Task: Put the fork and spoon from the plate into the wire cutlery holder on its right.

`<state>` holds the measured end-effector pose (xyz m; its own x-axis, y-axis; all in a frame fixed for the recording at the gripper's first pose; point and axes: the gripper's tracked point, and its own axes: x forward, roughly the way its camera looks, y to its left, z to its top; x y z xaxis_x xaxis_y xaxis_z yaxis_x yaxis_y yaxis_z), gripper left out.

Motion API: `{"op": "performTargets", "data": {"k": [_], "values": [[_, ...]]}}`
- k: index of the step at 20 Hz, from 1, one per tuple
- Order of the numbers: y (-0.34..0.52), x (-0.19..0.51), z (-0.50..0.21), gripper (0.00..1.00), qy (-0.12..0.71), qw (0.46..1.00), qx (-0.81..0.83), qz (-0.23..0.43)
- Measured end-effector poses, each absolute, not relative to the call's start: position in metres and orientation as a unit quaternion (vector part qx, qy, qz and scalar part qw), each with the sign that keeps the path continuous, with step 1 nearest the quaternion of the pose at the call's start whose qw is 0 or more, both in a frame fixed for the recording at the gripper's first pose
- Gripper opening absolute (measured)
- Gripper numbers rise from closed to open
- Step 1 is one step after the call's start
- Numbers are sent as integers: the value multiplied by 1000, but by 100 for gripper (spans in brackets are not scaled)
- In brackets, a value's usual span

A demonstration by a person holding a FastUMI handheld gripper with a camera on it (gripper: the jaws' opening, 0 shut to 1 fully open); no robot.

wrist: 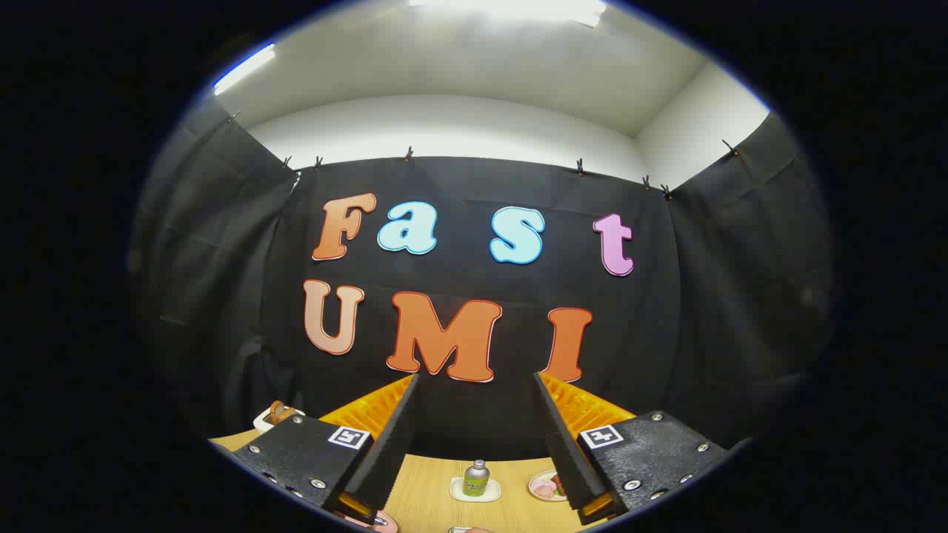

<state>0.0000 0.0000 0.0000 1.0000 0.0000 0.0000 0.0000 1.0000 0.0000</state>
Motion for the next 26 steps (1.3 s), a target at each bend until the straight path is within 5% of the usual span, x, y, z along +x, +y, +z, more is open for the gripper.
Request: {"op": "performTargets", "data": {"k": [26], "values": [[65, -4, -58, 89, 57, 997, 27, 53]]}}
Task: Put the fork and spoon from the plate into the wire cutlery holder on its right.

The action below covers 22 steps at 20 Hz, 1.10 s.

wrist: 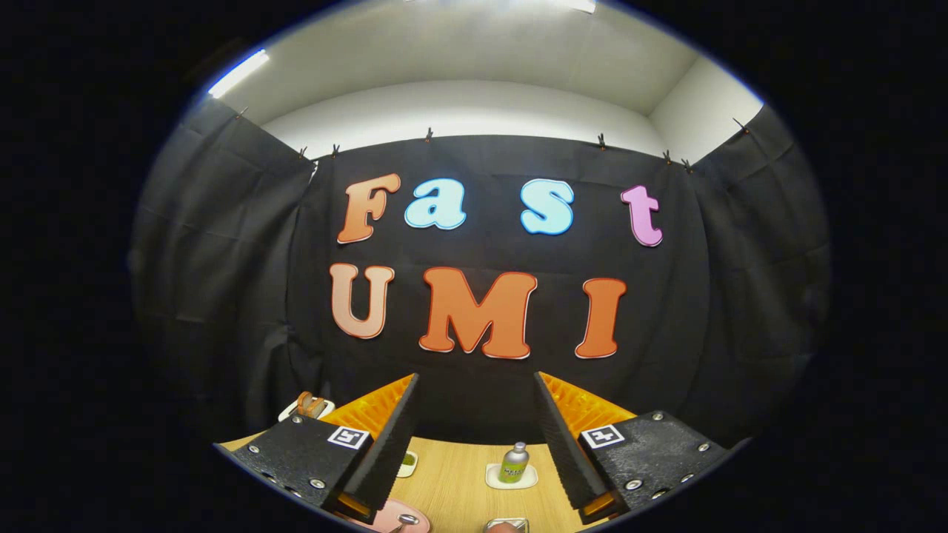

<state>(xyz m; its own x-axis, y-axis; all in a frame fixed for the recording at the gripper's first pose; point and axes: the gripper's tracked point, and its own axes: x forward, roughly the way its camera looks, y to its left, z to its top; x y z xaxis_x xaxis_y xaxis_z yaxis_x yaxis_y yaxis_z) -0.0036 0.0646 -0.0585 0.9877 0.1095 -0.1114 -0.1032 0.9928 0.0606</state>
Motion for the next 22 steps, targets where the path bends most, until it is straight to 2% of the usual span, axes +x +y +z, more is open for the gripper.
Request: {"op": "performTargets", "data": {"k": [12, 22], "values": [[135, -20, -160, 91, 190, 974, 37, 118], [183, -56, -282, 91, 386, 910, 38, 148]]}}
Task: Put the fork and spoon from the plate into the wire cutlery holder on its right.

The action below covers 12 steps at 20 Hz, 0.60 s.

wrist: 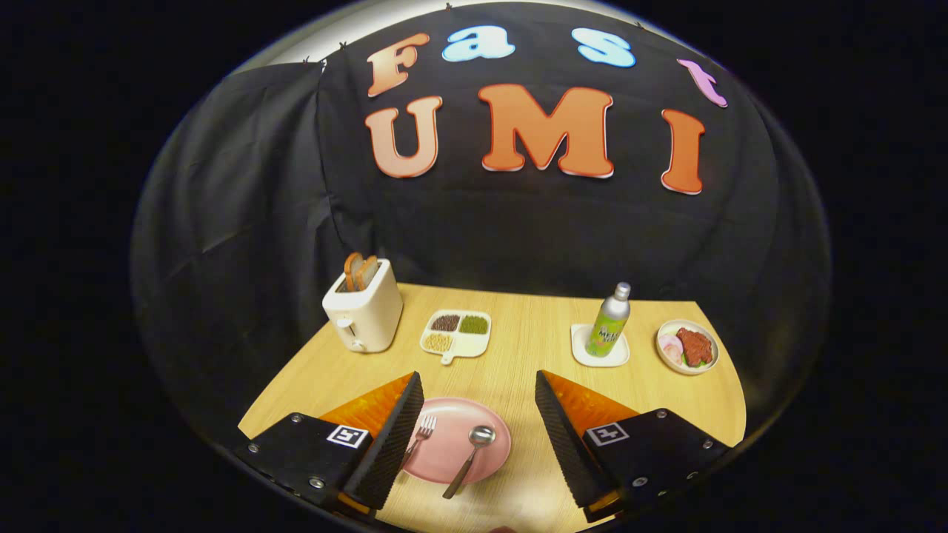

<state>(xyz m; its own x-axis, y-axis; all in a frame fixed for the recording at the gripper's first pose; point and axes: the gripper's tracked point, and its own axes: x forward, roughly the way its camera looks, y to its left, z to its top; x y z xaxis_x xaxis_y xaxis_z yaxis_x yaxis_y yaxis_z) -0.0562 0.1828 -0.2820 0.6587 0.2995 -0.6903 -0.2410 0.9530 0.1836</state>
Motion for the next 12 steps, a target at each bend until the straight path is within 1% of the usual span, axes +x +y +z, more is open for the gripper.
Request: {"op": "performTargets", "data": {"k": [4, 12], "values": [[198, -81, -332, 91, 459, 875, 48, 149], [208, -124, -421, 90, 563, 815, 27, 131]]}}
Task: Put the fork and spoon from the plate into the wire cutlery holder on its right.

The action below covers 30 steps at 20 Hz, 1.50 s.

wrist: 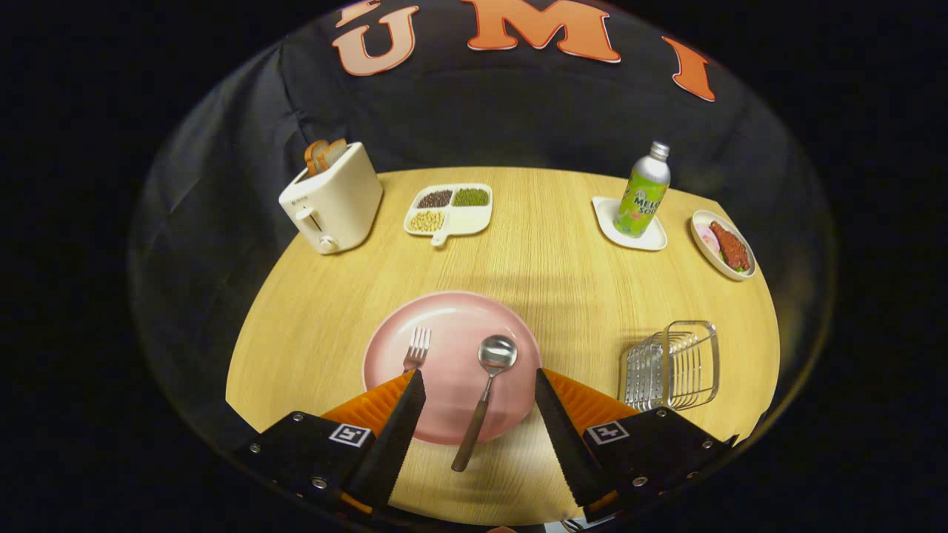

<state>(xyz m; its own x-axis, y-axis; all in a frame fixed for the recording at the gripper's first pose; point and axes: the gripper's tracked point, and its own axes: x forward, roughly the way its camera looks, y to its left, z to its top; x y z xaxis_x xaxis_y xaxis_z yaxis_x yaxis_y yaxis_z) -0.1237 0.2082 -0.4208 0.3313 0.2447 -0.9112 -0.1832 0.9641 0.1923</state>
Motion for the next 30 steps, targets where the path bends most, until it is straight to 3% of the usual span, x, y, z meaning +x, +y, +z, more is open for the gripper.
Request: {"op": "performTargets", "data": {"k": [5, 11, 20, 22, 30], "values": [[219, -148, -458, 87, 614, 779, 31, 126], [224, -162, -488, 70, 653, 748, 25, 113], [216, -156, -505, 18, 662, 745, 27, 78], [215, -155, -504, 11, 660, 746, 30, 81], [204, -121, -458, 6, 596, 793, 52, 114]]}}
